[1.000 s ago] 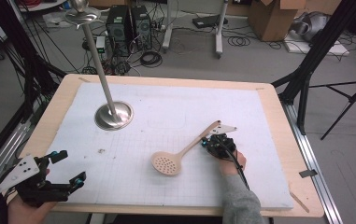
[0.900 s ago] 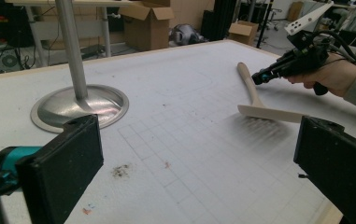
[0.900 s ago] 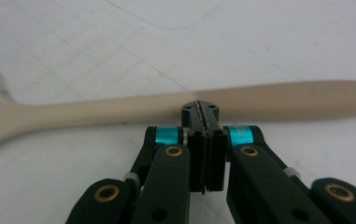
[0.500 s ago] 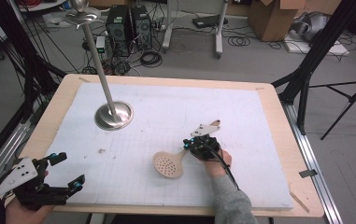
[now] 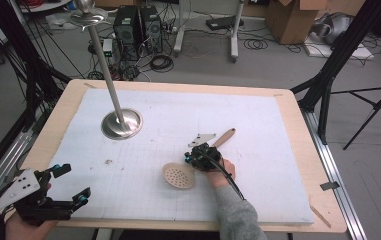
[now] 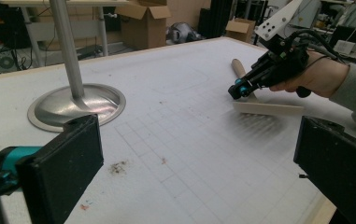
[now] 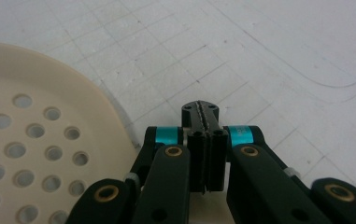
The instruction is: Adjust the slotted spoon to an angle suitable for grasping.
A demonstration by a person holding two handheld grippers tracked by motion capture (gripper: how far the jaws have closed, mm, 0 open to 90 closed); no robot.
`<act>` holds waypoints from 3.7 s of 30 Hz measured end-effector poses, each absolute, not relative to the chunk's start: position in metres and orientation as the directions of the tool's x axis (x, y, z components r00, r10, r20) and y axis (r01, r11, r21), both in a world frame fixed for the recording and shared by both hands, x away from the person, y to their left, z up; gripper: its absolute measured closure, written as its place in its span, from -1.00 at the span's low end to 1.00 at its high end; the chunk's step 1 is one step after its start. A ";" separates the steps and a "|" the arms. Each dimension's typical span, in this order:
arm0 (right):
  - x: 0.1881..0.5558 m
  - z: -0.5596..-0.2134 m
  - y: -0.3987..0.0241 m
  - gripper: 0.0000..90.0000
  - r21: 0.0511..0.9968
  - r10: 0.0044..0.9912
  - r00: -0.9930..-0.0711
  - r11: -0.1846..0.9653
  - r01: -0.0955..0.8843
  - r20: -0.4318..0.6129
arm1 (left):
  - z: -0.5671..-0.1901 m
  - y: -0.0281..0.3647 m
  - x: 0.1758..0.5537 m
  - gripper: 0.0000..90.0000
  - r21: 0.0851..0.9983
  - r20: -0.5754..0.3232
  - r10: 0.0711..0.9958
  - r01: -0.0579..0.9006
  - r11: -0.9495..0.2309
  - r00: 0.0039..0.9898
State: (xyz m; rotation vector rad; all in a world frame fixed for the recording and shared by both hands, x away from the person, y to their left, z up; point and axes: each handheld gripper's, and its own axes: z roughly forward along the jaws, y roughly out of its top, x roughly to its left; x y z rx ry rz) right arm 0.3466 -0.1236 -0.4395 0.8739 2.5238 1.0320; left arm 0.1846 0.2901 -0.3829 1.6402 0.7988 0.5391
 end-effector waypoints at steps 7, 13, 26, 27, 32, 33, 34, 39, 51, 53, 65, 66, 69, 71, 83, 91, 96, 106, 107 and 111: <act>0.338 -0.439 -0.123 1.00 0.697 0.597 -0.801 0.593 0.404 -0.043 | -0.383 0.289 0.186 -0.96 0.971 -0.071 0.746 0.216 -0.100 0.663; 0.331 -0.443 -0.129 1.00 0.724 0.598 -0.802 0.557 0.407 -0.010 | -0.384 0.288 0.186 -0.96 0.971 -0.071 0.746 0.218 -0.101 0.663; 0.314 -0.443 -0.149 1.00 0.730 0.554 -0.832 0.569 0.380 0.001 | -0.384 0.287 0.187 -0.96 0.971 -0.070 0.748 0.218 -0.101 0.660; 0.312 -0.443 -0.151 1.00 0.728 0.548 -0.836 0.574 0.376 0.000 | -0.384 0.288 0.187 -0.96 0.971 -0.068 0.748 0.216 -0.102 0.660; 0.302 -0.442 -0.162 1.00 0.726 0.534 -0.845 0.589 0.356 -0.018 | -0.385 0.288 0.188 -0.96 0.971 -0.073 0.750 0.218 -0.098 0.658; 0.300 -0.442 -0.164 1.00 0.725 0.531 -0.847 0.592 0.353 -0.020 | -0.385 0.288 0.189 -0.96 0.970 -0.072 0.749 0.220 -0.100 0.659; 0.298 -0.443 -0.167 1.00 0.726 0.529 -0.849 0.589 0.354 -0.016 | -0.385 0.288 0.189 -0.96 0.970 -0.072 0.748 0.220 -0.101 0.659; 0.289 -0.443 -0.182 1.00 0.733 0.520 -0.854 0.586 0.346 -0.013 | -0.386 0.286 0.190 -0.96 0.969 -0.075 0.746 0.225 -0.102 0.662; 0.274 -0.444 -0.214 1.00 0.738 0.504 -0.864 0.588 0.332 -0.013 | -0.387 0.282 0.194 -0.96 0.969 -0.072 0.738 0.224 -0.109 0.671; 0.272 -0.444 -0.220 1.00 0.742 0.507 -0.862 0.581 0.334 -0.009 | -0.387 0.282 0.195 -0.96 0.969 -0.075 0.738 0.224 -0.105 0.670; 0.266 -0.444 -0.238 1.00 0.759 0.500 -0.866 0.564 0.324 -0.001 | -0.387 0.276 0.199 -0.96 0.967 -0.071 0.726 0.227 -0.119 0.684; 0.266 -0.441 -0.239 1.00 0.776 0.497 -0.868 0.545 0.317 0.005 | -0.387 0.276 0.199 -0.96 0.966 -0.070 0.725 0.227 -0.122 0.685; 0.268 -0.431 -0.246 1.00 0.812 0.517 -0.856 0.487 0.320 0.027 | -0.388 0.275 0.200 -0.96 0.966 -0.071 0.724 0.227 -0.121 0.686; 0.271 -0.426 -0.252 1.00 0.815 0.540 -0.841 0.478 0.329 0.023 | -0.387 0.275 0.200 -0.96 0.966 -0.072 0.725 0.229 -0.120 0.685; 0.287 -0.442 -0.286 1.00 0.798 0.673 -0.739 0.429 0.423 0.030 | -0.387 0.276 0.199 -0.96 0.967 -0.067 0.729 0.225 -0.121 0.682; 0.295 -0.448 -0.291 1.00 0.781 0.692 -0.720 0.421 0.461 0.052 | -0.388 0.274 0.199 -0.96 0.964 -0.065 0.731 0.232 -0.130 0.680; 0.297 -0.448 -0.285 1.00 0.765 0.688 -0.726 0.453 0.458 0.027 | -0.386 0.277 0.197 -0.96 0.966 -0.060 0.736 0.226 -0.129 0.674; 0.309 -0.449 -0.272 1.00 0.763 0.674 -0.739 0.466 0.448 0.022 | -0.387 0.280 0.194 -0.96 0.965 -0.060 0.747 0.229 -0.125 0.662; 0.309 -0.449 -0.271 1.00 0.764 0.675 -0.737 0.467 0.445 0.017 | -0.387 0.280 0.193 -0.96 0.966 -0.061 0.748 0.229 -0.123 0.661; 0.312 -0.449 -0.267 1.00 0.765 0.664 -0.748 0.480 0.430 0.004 | -0.387 0.281 0.192 -0.96 0.966 -0.058 0.750 0.228 -0.126 0.659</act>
